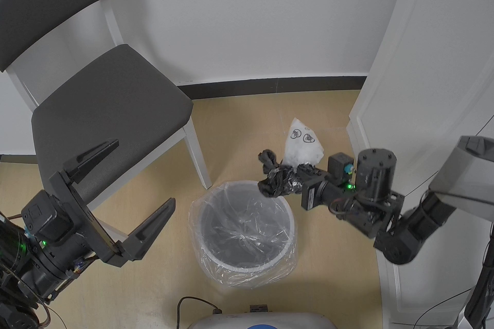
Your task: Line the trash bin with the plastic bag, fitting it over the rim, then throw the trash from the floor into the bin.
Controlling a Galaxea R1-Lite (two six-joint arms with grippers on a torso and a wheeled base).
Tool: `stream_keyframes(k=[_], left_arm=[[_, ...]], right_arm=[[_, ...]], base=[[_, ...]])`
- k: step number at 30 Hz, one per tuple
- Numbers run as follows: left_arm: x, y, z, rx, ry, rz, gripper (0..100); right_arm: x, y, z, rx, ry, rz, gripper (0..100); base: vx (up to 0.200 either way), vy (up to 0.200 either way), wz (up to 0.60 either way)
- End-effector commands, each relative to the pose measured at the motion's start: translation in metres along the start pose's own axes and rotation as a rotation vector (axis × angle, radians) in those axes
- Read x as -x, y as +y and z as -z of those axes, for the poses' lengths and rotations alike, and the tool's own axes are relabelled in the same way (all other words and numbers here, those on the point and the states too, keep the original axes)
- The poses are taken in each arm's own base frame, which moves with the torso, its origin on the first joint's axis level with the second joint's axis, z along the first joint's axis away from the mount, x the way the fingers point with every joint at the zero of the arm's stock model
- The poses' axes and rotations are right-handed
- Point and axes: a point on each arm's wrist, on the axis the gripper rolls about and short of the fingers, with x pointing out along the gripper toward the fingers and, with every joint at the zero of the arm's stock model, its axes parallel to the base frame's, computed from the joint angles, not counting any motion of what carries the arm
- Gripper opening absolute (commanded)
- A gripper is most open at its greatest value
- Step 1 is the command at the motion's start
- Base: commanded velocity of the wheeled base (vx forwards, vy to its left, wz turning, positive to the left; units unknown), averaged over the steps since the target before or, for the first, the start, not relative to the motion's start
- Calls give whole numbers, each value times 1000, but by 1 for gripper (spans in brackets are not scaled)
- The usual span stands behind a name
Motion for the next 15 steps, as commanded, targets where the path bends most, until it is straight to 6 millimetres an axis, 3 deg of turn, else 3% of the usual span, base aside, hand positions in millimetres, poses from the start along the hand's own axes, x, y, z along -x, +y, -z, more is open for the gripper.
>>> stream_keyframes(k=[1, 9, 15], left_arm=[[8, 2, -8, -12, -54, 23, 100], [9, 3, -11, -12, -71, 16, 100], [9, 3, -11, -13, -69, 17, 100]], right_arm=[[63, 68, 71, 162, 103, -263, 0], [53, 82, 100, 178, 170, -317, 0], [24, 87, 111, 162, 137, -324, 0]], base=[[0, 0, 0], [0, 0, 0], [0, 0, 0]])
